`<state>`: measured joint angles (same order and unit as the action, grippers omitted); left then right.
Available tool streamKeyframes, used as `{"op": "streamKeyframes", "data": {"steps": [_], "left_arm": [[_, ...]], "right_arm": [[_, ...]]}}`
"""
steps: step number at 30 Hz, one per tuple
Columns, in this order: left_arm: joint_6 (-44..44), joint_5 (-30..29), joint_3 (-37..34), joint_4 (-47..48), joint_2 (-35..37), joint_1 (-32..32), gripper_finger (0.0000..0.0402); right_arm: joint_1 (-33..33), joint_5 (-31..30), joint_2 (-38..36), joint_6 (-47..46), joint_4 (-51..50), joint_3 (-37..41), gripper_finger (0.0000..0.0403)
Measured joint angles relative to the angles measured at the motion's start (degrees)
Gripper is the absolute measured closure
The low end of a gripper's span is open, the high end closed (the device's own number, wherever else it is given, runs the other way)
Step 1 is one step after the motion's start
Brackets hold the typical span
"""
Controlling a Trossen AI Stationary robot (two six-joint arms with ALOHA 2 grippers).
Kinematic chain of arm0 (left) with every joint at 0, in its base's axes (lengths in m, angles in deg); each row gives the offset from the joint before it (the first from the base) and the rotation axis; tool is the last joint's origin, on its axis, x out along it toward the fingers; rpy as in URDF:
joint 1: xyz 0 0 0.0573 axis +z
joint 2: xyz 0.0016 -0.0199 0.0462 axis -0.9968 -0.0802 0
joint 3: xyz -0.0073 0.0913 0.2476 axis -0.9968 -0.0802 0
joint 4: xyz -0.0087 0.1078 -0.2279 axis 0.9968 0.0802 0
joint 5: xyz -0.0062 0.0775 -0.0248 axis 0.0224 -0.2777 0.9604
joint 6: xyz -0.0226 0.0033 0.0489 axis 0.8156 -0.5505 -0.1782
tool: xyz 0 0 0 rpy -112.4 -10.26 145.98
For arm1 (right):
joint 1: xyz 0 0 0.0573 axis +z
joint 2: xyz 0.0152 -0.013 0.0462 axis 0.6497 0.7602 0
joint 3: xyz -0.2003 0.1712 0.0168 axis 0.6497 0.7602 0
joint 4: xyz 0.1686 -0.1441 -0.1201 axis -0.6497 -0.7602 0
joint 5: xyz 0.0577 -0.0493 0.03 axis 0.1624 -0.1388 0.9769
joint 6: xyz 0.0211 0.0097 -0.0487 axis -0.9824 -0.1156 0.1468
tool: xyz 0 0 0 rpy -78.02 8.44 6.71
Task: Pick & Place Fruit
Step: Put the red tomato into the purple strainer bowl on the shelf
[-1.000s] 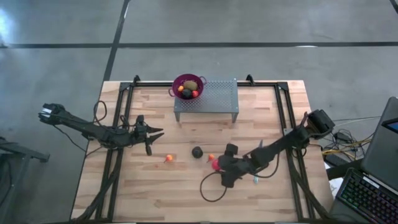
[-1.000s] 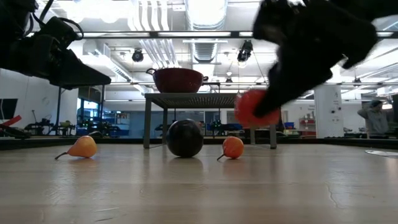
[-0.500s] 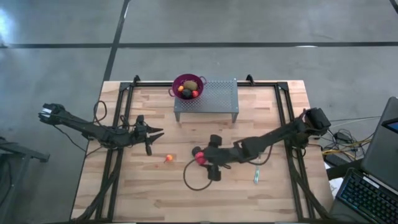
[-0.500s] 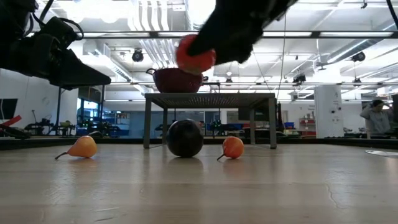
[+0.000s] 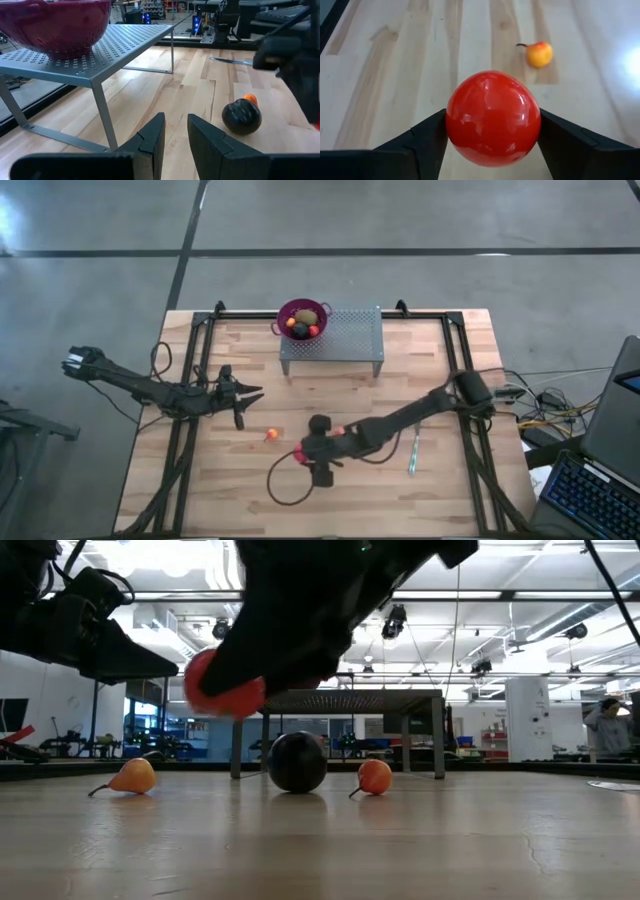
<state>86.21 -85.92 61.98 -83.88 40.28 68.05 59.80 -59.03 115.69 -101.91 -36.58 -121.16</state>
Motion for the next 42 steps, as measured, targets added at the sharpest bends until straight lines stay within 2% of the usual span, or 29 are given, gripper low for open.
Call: {"op": "streamKeyframes", "data": {"steps": [4,11,20,31,42], "left_arm": [[0.00,0.01,0.00,0.28,0.00,0.00,0.0312],[0.13,0.02,0.00,0.35,0.00,0.00,0.0312],[0.45,0.02,0.00,0.47,-0.02,0.00,0.0312],[0.66,0.01,0.00,0.59,-0.02,0.00,0.0312],[0.66,0.02,0.00,0.61,-0.02,0.00,0.0312]], "right_arm": [[0.08,0.56,3.27,-0.11,-0.16,-2.95,0.0126],[-0.03,0.82,7.09,0.07,-0.20,-5.61,0.0148],[-0.45,0.92,9.41,-0.23,-0.02,-6.25,0.0119],[-0.58,0.54,10.26,-0.55,-0.10,-6.18,0.0137],[-0.56,0.38,10.07,-0.35,-0.81,-6.32,0.0055]]}}
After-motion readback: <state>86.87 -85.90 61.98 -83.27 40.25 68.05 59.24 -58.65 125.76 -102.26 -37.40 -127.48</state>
